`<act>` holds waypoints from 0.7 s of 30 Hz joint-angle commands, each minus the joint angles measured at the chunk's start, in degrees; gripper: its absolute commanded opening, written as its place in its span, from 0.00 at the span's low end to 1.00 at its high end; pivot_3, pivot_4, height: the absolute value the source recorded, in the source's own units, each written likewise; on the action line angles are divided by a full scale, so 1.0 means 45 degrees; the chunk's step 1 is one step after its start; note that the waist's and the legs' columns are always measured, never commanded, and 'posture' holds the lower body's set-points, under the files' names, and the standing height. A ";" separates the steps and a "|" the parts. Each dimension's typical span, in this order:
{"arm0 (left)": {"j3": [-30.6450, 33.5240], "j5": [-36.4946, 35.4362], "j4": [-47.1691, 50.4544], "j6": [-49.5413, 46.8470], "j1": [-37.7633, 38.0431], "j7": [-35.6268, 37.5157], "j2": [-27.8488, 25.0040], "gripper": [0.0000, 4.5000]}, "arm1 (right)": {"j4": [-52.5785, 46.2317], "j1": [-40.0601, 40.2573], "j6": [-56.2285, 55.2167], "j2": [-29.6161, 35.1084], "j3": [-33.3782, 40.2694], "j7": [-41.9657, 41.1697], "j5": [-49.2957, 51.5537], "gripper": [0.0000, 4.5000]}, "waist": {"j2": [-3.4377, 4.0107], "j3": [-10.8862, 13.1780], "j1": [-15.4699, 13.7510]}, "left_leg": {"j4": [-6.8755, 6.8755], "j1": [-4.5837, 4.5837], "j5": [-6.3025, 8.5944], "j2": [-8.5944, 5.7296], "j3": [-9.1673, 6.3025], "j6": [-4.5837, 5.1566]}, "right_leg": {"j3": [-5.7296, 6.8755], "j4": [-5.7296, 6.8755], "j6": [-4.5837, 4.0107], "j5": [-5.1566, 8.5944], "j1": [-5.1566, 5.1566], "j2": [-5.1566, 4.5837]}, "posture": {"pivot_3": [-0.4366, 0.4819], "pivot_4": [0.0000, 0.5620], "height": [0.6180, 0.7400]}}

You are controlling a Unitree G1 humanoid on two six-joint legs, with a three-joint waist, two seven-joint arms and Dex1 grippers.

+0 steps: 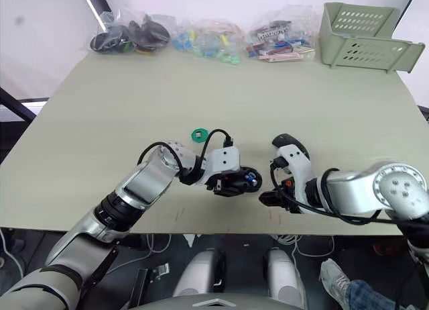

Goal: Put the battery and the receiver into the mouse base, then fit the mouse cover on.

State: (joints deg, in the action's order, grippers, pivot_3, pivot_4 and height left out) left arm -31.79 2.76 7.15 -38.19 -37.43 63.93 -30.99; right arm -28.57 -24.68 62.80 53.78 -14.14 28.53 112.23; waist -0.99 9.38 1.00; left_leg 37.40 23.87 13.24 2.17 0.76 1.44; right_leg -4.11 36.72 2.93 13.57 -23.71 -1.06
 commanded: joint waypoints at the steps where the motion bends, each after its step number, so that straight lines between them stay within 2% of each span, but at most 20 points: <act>1: -0.0519 0.0299 -0.0443 -0.0106 0.0310 -0.0021 -0.0103 0.67 | -0.0942 0.0311 -0.0934 0.0174 0.0465 0.0037 0.0172 0.48 | 0.0000 0.0000 0.0004 | 0.0000 0.0000 0.0000 0.0000 0.0000 0.0000 | 0.0000 0.0000 0.0000 0.0000 0.0000 0.0000 | 0.48 0.27 1.00; 5: -0.0525 0.0290 -0.0506 -0.0034 0.0264 0.0047 -0.0160 0.67 | -0.1370 0.0758 -0.1494 0.0392 0.0540 0.0151 0.0037 0.48 | 0.0000 0.0000 0.0000 | 0.0001 -0.0001 0.0000 0.0003 0.0001 0.0000 | -0.0004 0.0001 -0.0003 0.0001 -0.0002 -0.0003 | 0.48 0.27 1.00; 8: -0.0519 0.0281 -0.0583 -0.0023 0.0202 0.0076 -0.0137 0.67 | -0.1769 0.0815 -0.1539 0.0353 0.0805 -0.0478 -0.1231 0.48 | 0.0000 0.0000 -0.0009 | -0.0002 0.0003 0.0000 0.0002 0.0004 0.0000 | -0.0004 0.0000 -0.0007 0.0001 -0.0002 -0.0002 | 0.48 0.27 1.00; 9: -0.0518 0.0279 -0.0600 -0.0017 0.0191 0.0089 -0.0135 0.67 | -0.1970 0.1187 -0.2120 -0.0219 0.1179 -0.1097 -0.1933 0.48 | 0.0000 0.0000 -0.0011 | -0.0002 0.0003 0.0000 0.0002 0.0005 0.0000 | -0.0004 0.0000 -0.0008 0.0001 -0.0002 -0.0002 | 0.48 0.27 1.00; 12: -0.0512 0.0281 -0.0628 -0.0012 0.0163 0.0107 -0.0126 0.67 | -0.2872 0.2164 -0.2782 -0.0591 0.1629 -0.3203 -0.4846 0.48 | -0.0013 -0.0007 -0.0040 | -0.0009 0.0003 0.0000 0.0001 -0.0008 0.0000 | 0.0005 -0.0001 -0.0007 0.0002 -0.0002 0.0009 | 0.48 0.27 1.00; 15: -0.0511 0.0295 -0.0683 -0.0015 0.0153 0.0076 -0.0087 0.67 | -0.2675 0.3058 -0.3349 -0.0612 0.1294 -0.4677 -0.7453 0.48 | -0.0017 -0.0010 -0.0043 | -0.0009 0.0002 0.0000 0.0002 -0.0003 0.0000 | 0.0004 0.0001 -0.0007 0.0002 -0.0002 0.0008 | 0.48 0.27 1.00; 17: -0.0483 0.0278 -0.0688 -0.0048 0.0124 0.0086 -0.0089 0.67 | -0.2772 0.3543 -0.4230 -0.0647 0.0896 -0.6326 -0.9828 0.48 | -0.0015 -0.0009 -0.0039 | -0.0001 0.0002 0.0000 -0.0002 0.0003 0.0000 | 0.0003 0.0000 -0.0006 0.0002 -0.0001 0.0007 | 0.48 0.27 1.00; 18: -0.0487 0.0286 -0.0706 -0.0040 0.0112 0.0090 -0.0091 0.67 | -0.2603 0.3818 -0.4585 -0.0836 0.0703 -0.6979 -1.0658 0.40 | -0.0015 -0.0010 -0.0038 | 0.0002 -0.0004 0.0000 -0.0002 0.0009 0.0000 | -0.0001 0.0002 -0.0005 0.0002 -0.0002 0.0007 | 0.48 0.27 1.00; 20: -0.0482 0.0285 -0.0746 -0.0048 0.0085 0.0089 -0.0065 0.67 | -0.2261 0.4192 -0.5503 -0.1012 0.0102 -0.8123 -1.2626 0.30 | -0.0018 -0.0012 -0.0039 | 0.0005 -0.0011 0.0000 -0.0005 0.0009 -0.0001 | -0.0001 0.0005 -0.0004 0.0002 0.0000 0.0012 | 0.48 0.27 1.00; 21: -0.0485 0.0292 -0.0774 -0.0037 0.0076 0.0083 -0.0054 0.67 | -0.2071 0.4368 -0.5934 -0.1105 -0.0175 -0.8705 -1.3533 0.18 | -0.0017 -0.0012 -0.0036 | 0.0008 -0.0015 0.0000 -0.0005 0.0010 -0.0001 | 0.0001 0.0008 -0.0003 0.0002 0.0000 0.0017 | 0.48 0.27 1.00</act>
State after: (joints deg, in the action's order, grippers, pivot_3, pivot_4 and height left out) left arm -31.94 2.63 5.65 -37.38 -38.12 64.66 -30.88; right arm -38.22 -5.71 40.48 49.09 -13.50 -5.69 58.72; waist -1.07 9.32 0.83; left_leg 37.43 23.79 13.24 2.15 0.81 1.44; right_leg -4.11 36.77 2.92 13.58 -23.71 -0.98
